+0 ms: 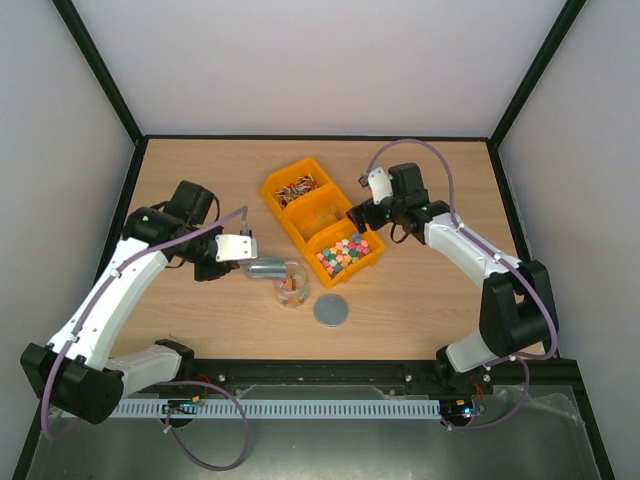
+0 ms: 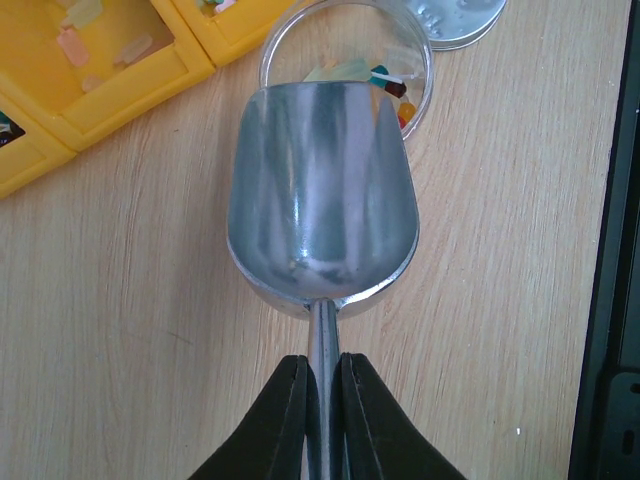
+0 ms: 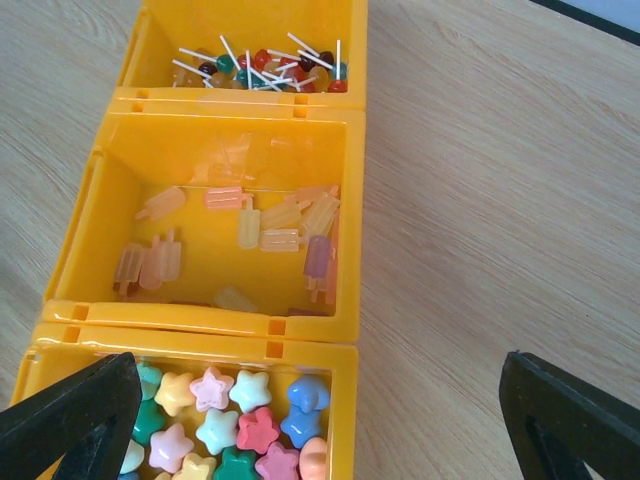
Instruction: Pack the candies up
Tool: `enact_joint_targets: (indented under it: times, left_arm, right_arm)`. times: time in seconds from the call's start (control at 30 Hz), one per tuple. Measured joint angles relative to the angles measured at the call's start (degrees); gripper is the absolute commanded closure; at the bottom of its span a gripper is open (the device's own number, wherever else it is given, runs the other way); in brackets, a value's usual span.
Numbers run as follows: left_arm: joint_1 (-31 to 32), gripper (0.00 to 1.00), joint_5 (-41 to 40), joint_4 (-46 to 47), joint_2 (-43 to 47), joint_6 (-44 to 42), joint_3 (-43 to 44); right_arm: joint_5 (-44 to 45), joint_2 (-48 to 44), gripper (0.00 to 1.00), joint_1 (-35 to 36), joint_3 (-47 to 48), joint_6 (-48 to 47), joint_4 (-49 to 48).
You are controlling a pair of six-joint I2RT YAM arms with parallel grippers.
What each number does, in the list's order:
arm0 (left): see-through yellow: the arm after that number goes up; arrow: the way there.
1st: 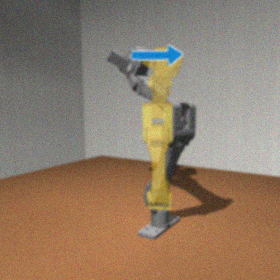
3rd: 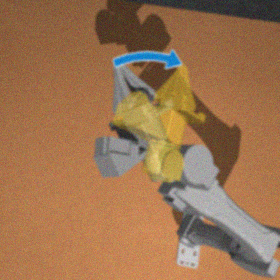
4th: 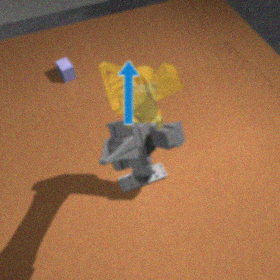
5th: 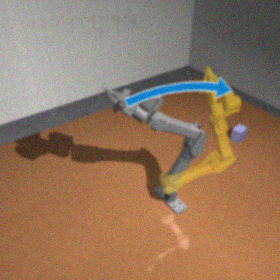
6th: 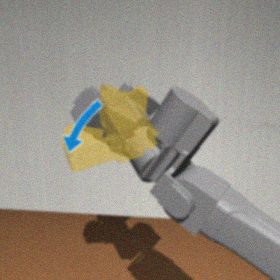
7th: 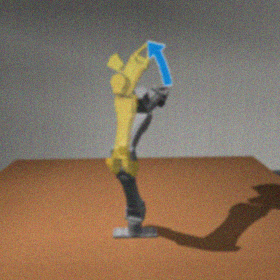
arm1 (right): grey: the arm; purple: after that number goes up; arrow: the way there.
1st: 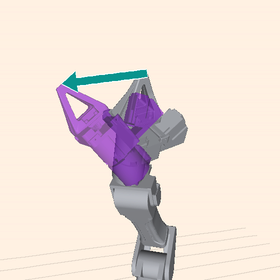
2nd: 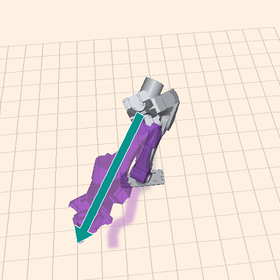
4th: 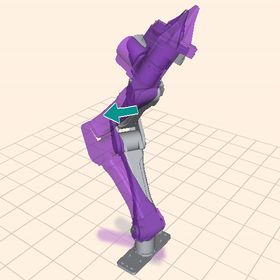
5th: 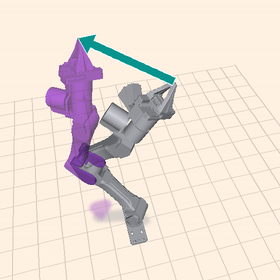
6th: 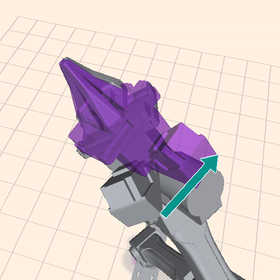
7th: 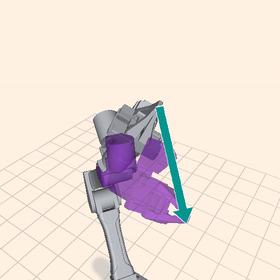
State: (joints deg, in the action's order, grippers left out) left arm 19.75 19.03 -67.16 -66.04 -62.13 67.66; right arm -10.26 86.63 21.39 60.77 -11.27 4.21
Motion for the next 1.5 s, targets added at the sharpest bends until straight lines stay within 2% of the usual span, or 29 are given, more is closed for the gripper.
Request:
enact_joint_targets:
  times: [0.27,0.43,0.7,1.0,1.3,1.5]
  left_arm:
    - [-0.92,0.98,2.16,2.38,2.21,3.43,0.00]
    - [-4.96,0.98,5.18,6.58,2.97,8.33,0.00]
    - [-14.95,0.98,8.81,19.08,2.95,21.29,-2.54]
    - [-22.18,0.98,7.26,34.97,-1.53,35.43,-10.54]
    - [-24.52,0.98,3.32,47.23,-9.64,38.82,-20.28]
    - [-24.55,0.97,1.31,52.54,-15.15,37.48,-21.81]
  right_arm:
    - [-0.04,-2.60,0.01,0.00,-0.52,2.29,-1.14]
    - [-0.04,-4.39,0.01,0.00,-0.52,4.15,-1.95]
    - [-0.02,-6.29,0.01,0.00,-0.39,6.56,-2.45]
    - [-0.24,-7.76,0.01,0.00,0.66,8.31,-1.55]
    - [-1.84,-11.15,0.01,-0.02,-2.67,8.26,-0.85]
    - [-9.84,-11.08,0.01,-0.02,-2.89,3.76,3.65]
